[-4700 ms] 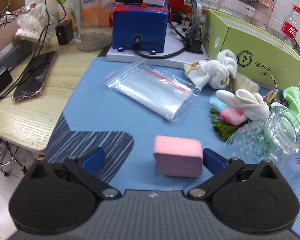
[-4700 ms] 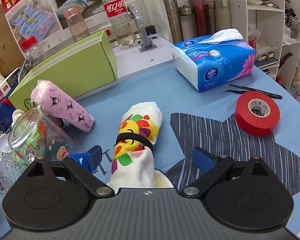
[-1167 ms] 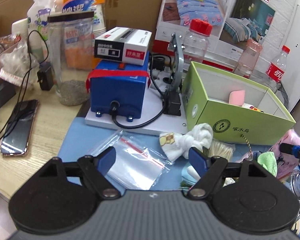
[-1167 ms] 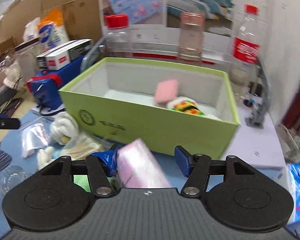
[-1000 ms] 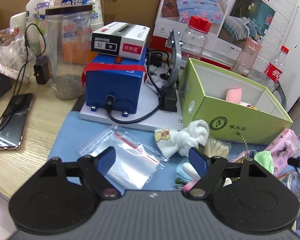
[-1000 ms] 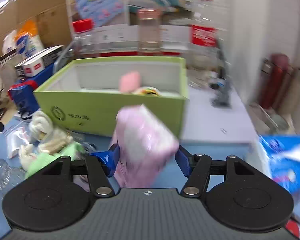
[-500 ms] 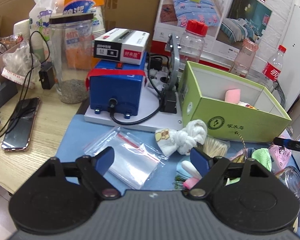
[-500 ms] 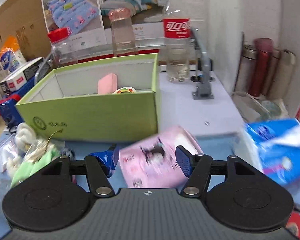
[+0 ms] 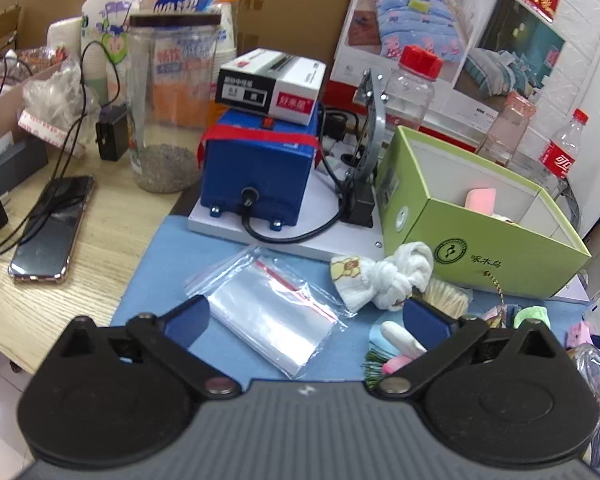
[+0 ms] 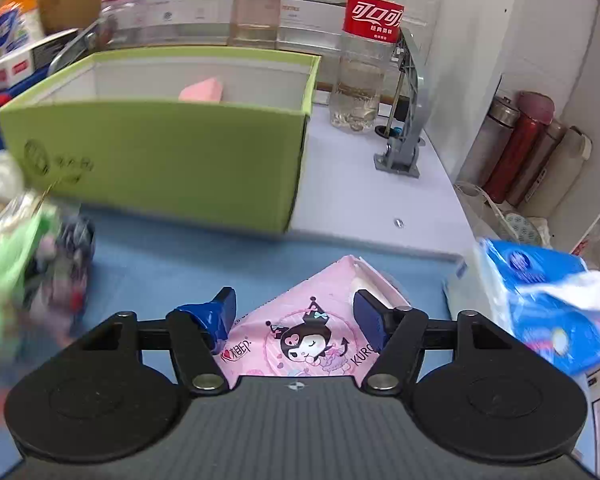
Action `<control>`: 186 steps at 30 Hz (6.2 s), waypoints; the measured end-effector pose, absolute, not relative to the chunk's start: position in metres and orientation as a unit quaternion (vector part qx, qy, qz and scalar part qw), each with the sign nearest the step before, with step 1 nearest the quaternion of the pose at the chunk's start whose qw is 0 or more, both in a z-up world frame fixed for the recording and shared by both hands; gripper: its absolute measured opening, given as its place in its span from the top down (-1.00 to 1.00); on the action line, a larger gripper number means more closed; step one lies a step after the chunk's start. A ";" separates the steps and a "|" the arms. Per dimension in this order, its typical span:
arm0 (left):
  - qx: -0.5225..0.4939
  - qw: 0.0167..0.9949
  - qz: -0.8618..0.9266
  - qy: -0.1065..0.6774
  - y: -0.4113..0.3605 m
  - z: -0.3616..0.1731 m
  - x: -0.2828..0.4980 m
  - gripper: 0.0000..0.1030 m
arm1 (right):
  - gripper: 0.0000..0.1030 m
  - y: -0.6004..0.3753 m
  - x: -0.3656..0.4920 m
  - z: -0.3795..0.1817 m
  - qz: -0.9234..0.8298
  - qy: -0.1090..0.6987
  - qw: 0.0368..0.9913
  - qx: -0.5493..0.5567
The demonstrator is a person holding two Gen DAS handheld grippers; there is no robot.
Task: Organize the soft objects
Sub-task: 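Move the right gripper to the pink KUROMI tissue pack while the left gripper approaches the clear zip bag, then close the right gripper on the tissue pack while the left gripper grasps the zip bag, then lower the tissue pack and zip bag into the green box and open both grippers, then withdraw both grippers from the box, moving the right gripper toward the green towel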
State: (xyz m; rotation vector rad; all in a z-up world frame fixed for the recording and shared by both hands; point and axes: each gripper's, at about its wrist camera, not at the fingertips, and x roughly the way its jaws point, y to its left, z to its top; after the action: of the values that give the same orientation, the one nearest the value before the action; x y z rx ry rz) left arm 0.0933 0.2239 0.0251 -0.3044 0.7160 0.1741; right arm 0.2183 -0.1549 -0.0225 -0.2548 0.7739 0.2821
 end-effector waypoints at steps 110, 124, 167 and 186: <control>-0.040 0.901 0.096 0.421 0.245 -0.048 0.136 -0.99 | -0.22 -0.184 0.186 -0.047 0.085 0.367 0.926 -0.016; -0.087 0.901 0.094 0.414 0.260 -0.033 0.117 0.39 | 0.03 -0.197 0.179 -0.050 0.095 0.326 0.940 -0.016; -0.055 0.937 -0.029 0.343 0.146 0.062 0.296 -0.16 | -0.10 -0.078 0.342 0.043 0.260 0.295 0.920 0.010; -0.071 0.919 0.052 0.383 0.203 0.020 0.106 -0.27 | -0.18 -0.161 0.184 0.034 0.220 0.292 0.930 0.039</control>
State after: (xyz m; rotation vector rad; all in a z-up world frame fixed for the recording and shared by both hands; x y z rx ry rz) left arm 0.1063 0.2031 0.0196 -0.1469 0.7877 0.1074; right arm 0.1838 -0.1614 0.0344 0.0797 0.5983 0.4502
